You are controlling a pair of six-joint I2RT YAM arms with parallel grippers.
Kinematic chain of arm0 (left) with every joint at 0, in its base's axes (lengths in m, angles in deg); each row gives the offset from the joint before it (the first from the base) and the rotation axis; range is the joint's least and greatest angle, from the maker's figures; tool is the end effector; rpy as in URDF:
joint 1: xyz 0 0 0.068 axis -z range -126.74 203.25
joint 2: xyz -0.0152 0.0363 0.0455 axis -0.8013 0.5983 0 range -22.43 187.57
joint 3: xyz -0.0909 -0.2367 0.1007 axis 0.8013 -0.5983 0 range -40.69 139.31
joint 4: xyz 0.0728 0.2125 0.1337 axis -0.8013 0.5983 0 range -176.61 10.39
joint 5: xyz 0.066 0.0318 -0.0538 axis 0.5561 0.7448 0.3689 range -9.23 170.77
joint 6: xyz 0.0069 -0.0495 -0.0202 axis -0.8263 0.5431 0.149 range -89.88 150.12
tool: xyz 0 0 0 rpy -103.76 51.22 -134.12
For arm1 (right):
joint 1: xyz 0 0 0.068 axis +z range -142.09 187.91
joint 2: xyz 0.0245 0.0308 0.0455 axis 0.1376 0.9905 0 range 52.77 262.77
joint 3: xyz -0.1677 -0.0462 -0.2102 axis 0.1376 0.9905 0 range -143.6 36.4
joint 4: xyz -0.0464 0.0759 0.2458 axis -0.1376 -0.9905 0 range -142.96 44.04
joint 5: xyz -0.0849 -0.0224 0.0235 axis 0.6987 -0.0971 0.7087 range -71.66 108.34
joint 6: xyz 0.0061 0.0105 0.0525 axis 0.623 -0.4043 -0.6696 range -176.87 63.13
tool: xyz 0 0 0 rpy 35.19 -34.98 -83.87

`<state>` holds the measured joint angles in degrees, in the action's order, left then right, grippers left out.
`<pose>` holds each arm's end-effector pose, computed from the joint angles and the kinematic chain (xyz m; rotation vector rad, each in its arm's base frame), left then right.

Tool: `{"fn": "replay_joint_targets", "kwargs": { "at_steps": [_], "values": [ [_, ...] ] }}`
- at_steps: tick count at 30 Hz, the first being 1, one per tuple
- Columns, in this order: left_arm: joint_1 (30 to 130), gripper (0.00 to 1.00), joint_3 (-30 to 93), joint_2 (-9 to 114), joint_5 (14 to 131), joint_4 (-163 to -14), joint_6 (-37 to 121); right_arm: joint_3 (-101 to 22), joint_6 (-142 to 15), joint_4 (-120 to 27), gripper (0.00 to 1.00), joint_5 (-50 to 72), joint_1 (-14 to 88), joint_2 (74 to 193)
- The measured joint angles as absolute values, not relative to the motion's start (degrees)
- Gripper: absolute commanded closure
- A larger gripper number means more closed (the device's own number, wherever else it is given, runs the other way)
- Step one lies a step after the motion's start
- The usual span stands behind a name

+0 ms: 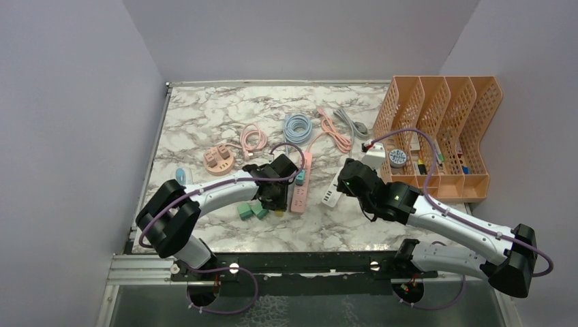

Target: Insert the plug

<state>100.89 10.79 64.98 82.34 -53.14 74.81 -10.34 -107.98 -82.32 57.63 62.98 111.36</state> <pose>0.1895 -0.2063 0.1795 0.0664 2.8519 -0.3469 0.1343 0.1529 0.2715 0.2208 2.1816 0.1976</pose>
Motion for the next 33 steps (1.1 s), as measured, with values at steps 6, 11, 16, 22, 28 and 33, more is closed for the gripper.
{"fn": "replay_joint_targets", "kwargs": {
  "at_steps": [6,11,16,22,28,33],
  "values": [
    [100.89,0.79,10.81,61.9,82.69,-54.43,71.38,-10.32,-104.72,-81.18,0.54,56.38,62.98,110.44],
    [100.78,0.79,10.79,54.06,76.92,-59.69,64.03,-9.51,-96.22,-77.88,0.53,47.55,62.98,105.37],
    [100.61,0.78,10.75,47.8,65.05,-66.86,55.2,-9.01,-86.34,-74.19,0.52,30.42,62.98,99.01],
    [100.61,0.81,14.14,46.01,50.86,-67.76,42.53,-17.4,-77.03,-74.93,0.5,15.05,62.98,99.54],
    [100.21,0.83,20.17,44.44,39.54,-63.96,31.97,-26.3,-70.96,-76.55,0.48,5.19,62.98,100.41],
    [99.56,0.84,22.42,41.58,34.56,-61.57,27.29,-26.84,-66.39,-78.67,0.48,-1.04,62.98,100.72]
  ]
}}
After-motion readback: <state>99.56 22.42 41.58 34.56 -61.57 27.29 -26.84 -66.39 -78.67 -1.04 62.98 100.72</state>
